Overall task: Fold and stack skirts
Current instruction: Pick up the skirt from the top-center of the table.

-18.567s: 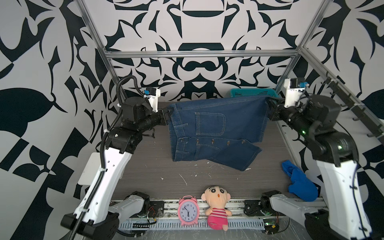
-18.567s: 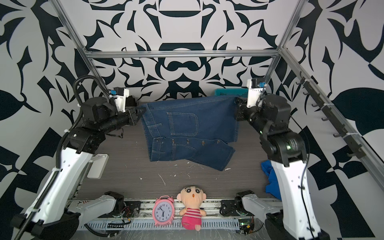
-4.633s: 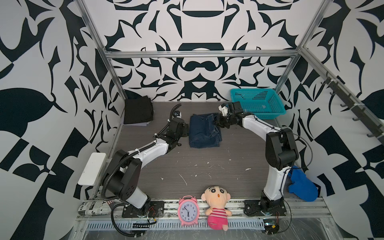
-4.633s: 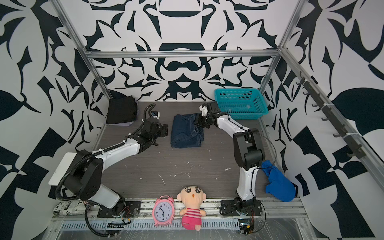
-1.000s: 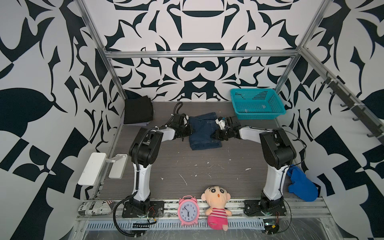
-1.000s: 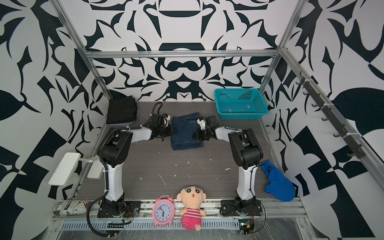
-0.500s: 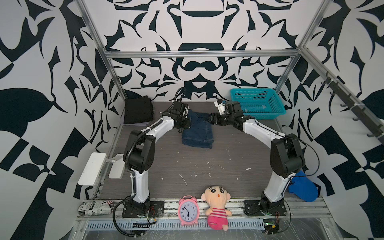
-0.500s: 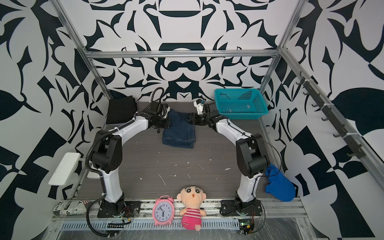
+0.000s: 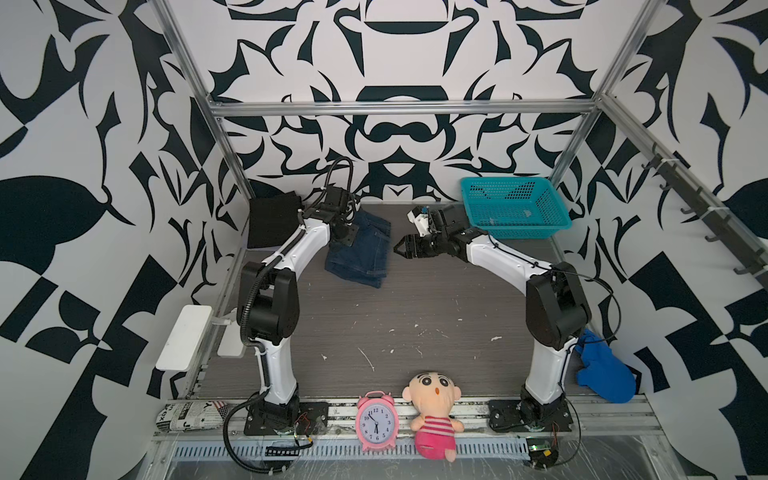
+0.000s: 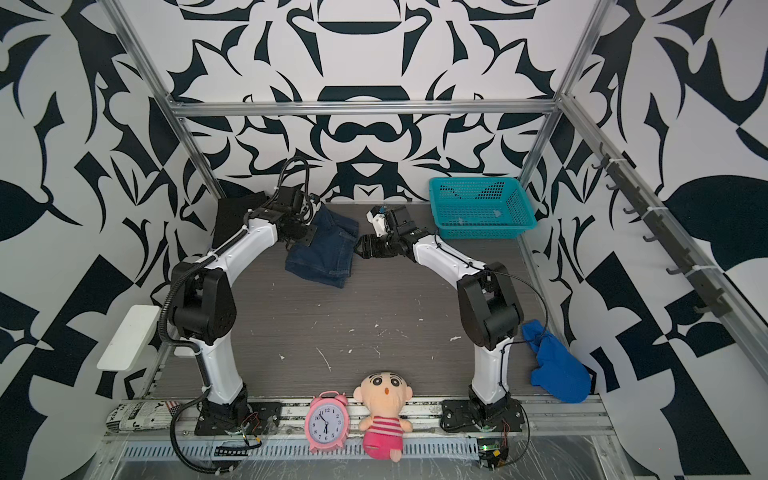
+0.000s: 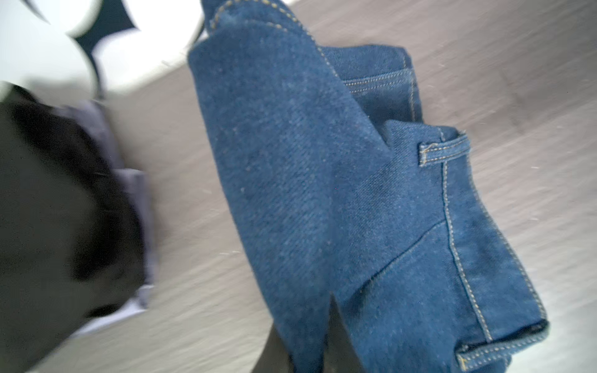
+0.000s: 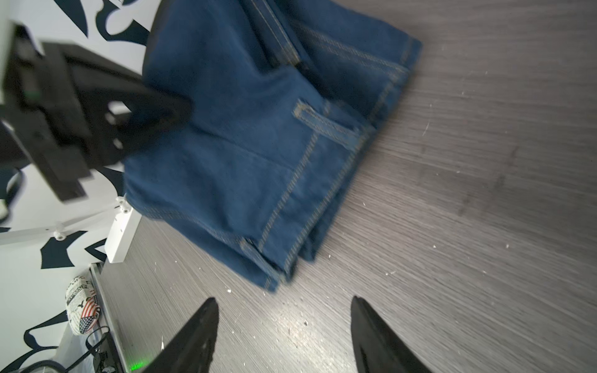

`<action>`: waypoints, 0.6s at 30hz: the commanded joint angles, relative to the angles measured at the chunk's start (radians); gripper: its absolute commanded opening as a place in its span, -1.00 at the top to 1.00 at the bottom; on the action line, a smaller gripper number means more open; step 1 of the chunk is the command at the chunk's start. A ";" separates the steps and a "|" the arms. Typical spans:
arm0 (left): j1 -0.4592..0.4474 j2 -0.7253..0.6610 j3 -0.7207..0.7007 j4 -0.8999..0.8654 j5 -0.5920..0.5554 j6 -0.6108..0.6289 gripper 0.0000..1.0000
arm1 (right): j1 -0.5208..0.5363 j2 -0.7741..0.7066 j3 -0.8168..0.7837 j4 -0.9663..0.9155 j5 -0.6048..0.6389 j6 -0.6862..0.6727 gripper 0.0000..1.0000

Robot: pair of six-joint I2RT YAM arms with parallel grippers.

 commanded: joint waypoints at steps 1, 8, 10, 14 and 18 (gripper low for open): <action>0.063 -0.025 0.109 -0.054 -0.002 0.107 1.00 | 0.001 -0.025 0.066 -0.039 0.015 -0.026 -0.35; 0.168 -0.001 0.266 -0.117 0.081 0.152 1.00 | 0.019 -0.041 0.043 -0.049 0.034 -0.029 -0.33; 0.193 0.021 0.328 -0.148 0.104 0.144 1.00 | 0.022 -0.044 0.035 -0.049 0.037 -0.027 -0.33; 0.214 0.074 0.445 -0.176 0.103 0.145 1.00 | 0.022 -0.051 0.027 -0.048 0.045 -0.029 -0.32; 0.224 0.146 0.579 -0.218 0.106 0.137 1.00 | 0.023 -0.053 0.023 -0.048 0.051 -0.028 -0.31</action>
